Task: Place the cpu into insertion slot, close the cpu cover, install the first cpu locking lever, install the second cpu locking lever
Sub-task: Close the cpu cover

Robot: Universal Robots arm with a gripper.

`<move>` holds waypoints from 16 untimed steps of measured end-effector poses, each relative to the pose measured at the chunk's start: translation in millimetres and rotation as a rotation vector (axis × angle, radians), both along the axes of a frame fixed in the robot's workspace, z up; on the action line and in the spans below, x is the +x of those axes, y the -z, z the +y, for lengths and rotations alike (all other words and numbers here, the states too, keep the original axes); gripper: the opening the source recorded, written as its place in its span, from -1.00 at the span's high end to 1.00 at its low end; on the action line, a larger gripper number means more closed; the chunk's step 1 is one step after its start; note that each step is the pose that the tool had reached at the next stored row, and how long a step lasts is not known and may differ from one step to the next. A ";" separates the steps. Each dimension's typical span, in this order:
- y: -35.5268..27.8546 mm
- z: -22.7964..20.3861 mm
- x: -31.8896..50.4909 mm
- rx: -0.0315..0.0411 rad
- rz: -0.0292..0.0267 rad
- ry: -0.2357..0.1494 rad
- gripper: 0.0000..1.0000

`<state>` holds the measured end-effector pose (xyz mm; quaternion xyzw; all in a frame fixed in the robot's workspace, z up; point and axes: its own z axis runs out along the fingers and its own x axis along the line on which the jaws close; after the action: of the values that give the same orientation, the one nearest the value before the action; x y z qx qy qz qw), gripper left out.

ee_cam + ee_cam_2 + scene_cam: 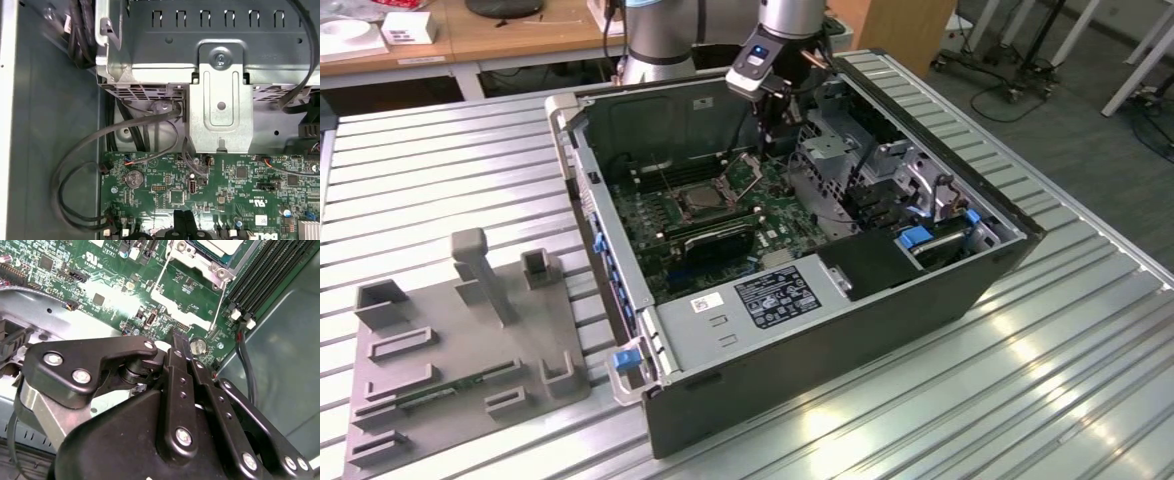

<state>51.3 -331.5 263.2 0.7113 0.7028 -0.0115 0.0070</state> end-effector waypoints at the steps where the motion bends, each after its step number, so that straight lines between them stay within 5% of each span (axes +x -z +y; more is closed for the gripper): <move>1: 1.3 0.0 0.3 0.0000 0.0011 0.000 0.79; 8: 3.6 0.1 3.9 0.0002 0.0037 0.000 0.79; 16: 16.1 0.0 4.0 -0.0001 0.0039 0.000 0.79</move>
<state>55.4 -331.5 247.1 0.7113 0.7028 -0.0129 0.0057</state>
